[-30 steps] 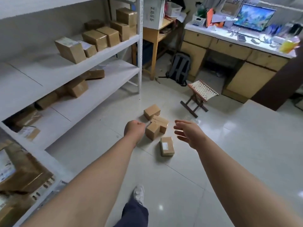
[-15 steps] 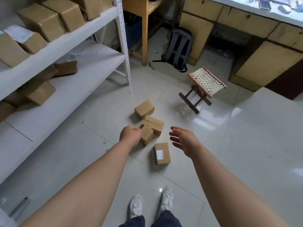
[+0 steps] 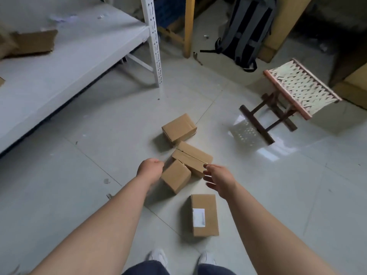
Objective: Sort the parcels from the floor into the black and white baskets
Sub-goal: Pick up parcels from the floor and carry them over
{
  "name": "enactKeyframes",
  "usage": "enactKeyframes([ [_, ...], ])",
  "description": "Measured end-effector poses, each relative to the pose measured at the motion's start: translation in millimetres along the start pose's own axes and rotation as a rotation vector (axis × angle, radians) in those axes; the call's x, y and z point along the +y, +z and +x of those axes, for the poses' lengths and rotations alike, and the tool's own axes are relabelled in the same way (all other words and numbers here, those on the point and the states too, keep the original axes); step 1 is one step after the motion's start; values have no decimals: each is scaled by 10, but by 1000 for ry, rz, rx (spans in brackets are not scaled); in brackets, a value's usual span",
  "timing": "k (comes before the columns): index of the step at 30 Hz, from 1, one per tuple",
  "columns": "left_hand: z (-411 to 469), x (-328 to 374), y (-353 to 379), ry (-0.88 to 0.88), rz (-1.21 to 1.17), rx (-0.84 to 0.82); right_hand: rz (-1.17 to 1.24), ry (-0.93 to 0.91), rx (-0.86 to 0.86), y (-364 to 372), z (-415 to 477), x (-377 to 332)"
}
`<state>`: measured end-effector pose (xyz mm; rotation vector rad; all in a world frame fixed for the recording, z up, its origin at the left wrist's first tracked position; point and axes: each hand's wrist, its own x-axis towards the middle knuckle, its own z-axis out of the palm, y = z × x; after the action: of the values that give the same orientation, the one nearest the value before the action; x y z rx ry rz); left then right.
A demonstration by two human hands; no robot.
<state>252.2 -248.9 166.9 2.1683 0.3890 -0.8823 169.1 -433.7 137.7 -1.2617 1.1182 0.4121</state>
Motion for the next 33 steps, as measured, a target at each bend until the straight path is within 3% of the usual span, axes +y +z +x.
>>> enactKeyframes([
  [8,1709,-847,842,-36,-36,-133,-156,161,-40,506,1850,682],
  [12,2194,-1114,1017,-85,-156,-133,-11,159,-129,629,2369,823],
  [19,2287,-1570,715,-152,-482,-28,172,71,-236,962,2445,892],
  [22,2328,-1727,652,-98,-478,26,173,40,-272,1104,2422,919],
  [27,2391,-1791,808,-100,-363,-13,-19,-15,-247,1372,2416,972],
  [33,2401,-1731,909,-141,-443,-53,-269,-157,-127,1232,2550,1058],
])
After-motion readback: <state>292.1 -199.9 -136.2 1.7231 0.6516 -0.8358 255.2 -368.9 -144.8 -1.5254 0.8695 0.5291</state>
